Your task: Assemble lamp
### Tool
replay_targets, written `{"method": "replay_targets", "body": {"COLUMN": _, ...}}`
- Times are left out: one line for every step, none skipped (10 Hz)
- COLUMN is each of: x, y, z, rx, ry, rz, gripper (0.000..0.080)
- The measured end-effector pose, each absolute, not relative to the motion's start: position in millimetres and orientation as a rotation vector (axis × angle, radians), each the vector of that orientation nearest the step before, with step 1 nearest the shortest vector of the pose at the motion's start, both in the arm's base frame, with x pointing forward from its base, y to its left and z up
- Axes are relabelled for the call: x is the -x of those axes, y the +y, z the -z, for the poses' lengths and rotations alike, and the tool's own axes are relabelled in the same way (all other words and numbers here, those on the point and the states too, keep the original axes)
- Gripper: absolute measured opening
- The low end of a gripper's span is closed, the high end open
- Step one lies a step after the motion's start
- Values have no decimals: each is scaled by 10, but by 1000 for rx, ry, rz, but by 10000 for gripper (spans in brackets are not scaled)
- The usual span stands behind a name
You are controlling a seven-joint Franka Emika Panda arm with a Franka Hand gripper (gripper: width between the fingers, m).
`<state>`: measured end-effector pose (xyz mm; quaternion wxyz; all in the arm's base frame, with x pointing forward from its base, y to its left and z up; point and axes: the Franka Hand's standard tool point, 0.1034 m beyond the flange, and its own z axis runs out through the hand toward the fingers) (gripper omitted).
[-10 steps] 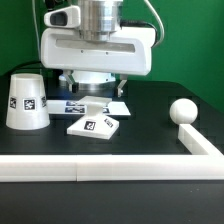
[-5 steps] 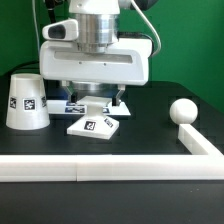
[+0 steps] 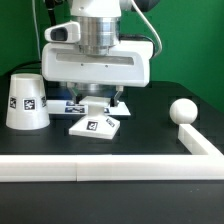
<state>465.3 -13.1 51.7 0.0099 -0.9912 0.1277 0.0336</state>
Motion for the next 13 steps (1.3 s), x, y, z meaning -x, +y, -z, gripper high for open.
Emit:
{"method": "replay_targets", "body": {"x": -4653, "y": -129, "z": -516, "rx": 3095, "ry": 395, "rz": -105, "gripper": 534}}
{"method": "replay_targets", "body": {"x": -4653, "y": -128, "z": -516, "rx": 3095, "ry": 393, "rz": -105, "gripper": 534}}
{"method": "replay_targets", "body": {"x": -4653, "y": -128, "z": -516, "rx": 3095, "ry": 391, "rz": -105, "gripper": 534}}
{"method": "replay_targets", "body": {"x": -4653, "y": -128, "z": -516, "rx": 3096, "ry": 390, "rz": -105, "gripper": 534}}
{"method": "replay_targets", "body": {"x": -4653, "y": -127, "z": -516, "rx": 3096, "ry": 388, "rz": -105, "gripper": 534}}
{"method": "replay_targets", "body": {"x": -4654, "y": -127, "z": -516, "rx": 3096, "ry": 387, "rz": -105, "gripper": 534}}
{"method": "replay_targets", "body": {"x": -4680, "y": -104, "z": -523, "rx": 3098, "ry": 364, "rz": -105, "gripper": 534}}
{"method": "replay_targets", "body": {"x": -4808, "y": -32, "z": -550, "rx": 3100, "ry": 293, "rz": -92, "gripper": 535}}
{"method": "replay_targets", "body": {"x": -4970, "y": 40, "z": -550, "rx": 3100, "ry": 217, "rz": -68, "gripper": 535}}
{"method": "replay_targets", "body": {"x": -5068, "y": 107, "z": -521, "rx": 3098, "ry": 178, "rz": -58, "gripper": 535}}
{"method": "replay_targets", "body": {"x": -5200, "y": 194, "z": -518, "rx": 3096, "ry": 144, "rz": -34, "gripper": 535}}
{"method": "replay_targets", "body": {"x": -5299, "y": 262, "z": -516, "rx": 3094, "ry": 115, "rz": -12, "gripper": 535}}
{"method": "replay_targets", "body": {"x": -5400, "y": 335, "z": -516, "rx": 3092, "ry": 96, "rz": 19, "gripper": 535}}
